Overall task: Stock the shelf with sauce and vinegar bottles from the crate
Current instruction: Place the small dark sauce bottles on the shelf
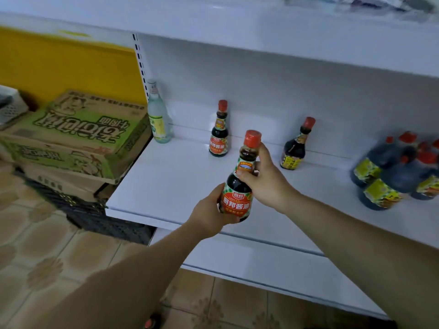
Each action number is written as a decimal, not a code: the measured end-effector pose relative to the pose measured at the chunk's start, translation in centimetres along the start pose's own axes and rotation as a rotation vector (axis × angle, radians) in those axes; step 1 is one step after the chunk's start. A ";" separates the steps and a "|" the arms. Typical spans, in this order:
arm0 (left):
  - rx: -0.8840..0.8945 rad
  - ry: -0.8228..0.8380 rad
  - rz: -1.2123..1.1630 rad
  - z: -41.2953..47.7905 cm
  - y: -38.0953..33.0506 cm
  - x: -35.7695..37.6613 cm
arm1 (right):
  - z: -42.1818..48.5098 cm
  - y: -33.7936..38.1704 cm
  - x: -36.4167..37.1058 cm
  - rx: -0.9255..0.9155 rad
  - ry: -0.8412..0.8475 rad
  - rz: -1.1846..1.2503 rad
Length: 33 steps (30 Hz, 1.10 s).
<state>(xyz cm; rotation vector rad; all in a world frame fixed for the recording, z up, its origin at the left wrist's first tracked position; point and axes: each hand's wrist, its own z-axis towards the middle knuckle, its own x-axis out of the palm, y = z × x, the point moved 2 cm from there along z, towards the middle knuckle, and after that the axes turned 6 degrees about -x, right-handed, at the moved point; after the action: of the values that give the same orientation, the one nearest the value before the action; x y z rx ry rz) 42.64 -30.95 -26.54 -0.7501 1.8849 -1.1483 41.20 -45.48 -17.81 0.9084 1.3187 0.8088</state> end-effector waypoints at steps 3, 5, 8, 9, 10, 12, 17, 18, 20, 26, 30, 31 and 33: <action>-0.010 -0.024 0.044 3.6 2.1 0.0 | 2.5 -2.6 0.7 -0.010 0.000 -0.005; 0.012 -0.022 0.088 5.9 3.2 -0.3 | 4.2 -4.1 1.1 -0.020 -0.016 -0.008; 0.053 -0.029 0.117 8.8 4.6 -0.7 | 6.4 -6.0 1.6 -0.051 -0.046 -0.022; 0.067 -0.035 0.127 9.6 5.0 -0.7 | 7.0 -6.5 1.8 -0.059 -0.059 -0.025; 0.080 -0.042 0.140 10.4 5.4 -0.8 | 7.5 -7.1 1.9 -0.067 -0.070 -0.027; 0.104 -0.057 0.163 11.8 6.3 -0.9 | 8.4 -8.2 2.2 -0.089 -0.086 -0.024; 0.142 -0.117 0.182 15.4 7.6 -0.6 | 10.8 -10.4 2.3 -0.154 -0.131 -0.058; 0.149 -0.131 0.175 16.1 7.5 -0.4 | 11.3 -10.6 2.2 -0.174 -0.140 -0.076; 0.164 -0.152 0.166 17.4 7.3 0.0 | 12.3 -10.9 1.9 -0.208 -0.157 -0.108; 0.170 -0.267 0.289 20.6 6.4 -0.7 | 15.4 -11.9 1.1 -0.200 -0.210 -0.114; 0.059 -0.381 0.300 22.6 5.8 -1.6 | 17.6 -12.9 0.5 -0.190 -0.237 -0.110; 0.054 -0.377 0.275 23.2 5.7 -1.7 | 18.0 -13.1 0.4 -0.196 -0.236 -0.101; 0.074 -0.358 0.215 24.2 5.7 -1.7 | 18.9 -13.4 0.1 -0.210 -0.233 -0.092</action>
<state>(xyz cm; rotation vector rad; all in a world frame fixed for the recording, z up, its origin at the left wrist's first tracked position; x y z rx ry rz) 63.74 -37.91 -37.89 -0.6455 1.5715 -0.8783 59.85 -52.92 -29.39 0.7449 1.0438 0.7310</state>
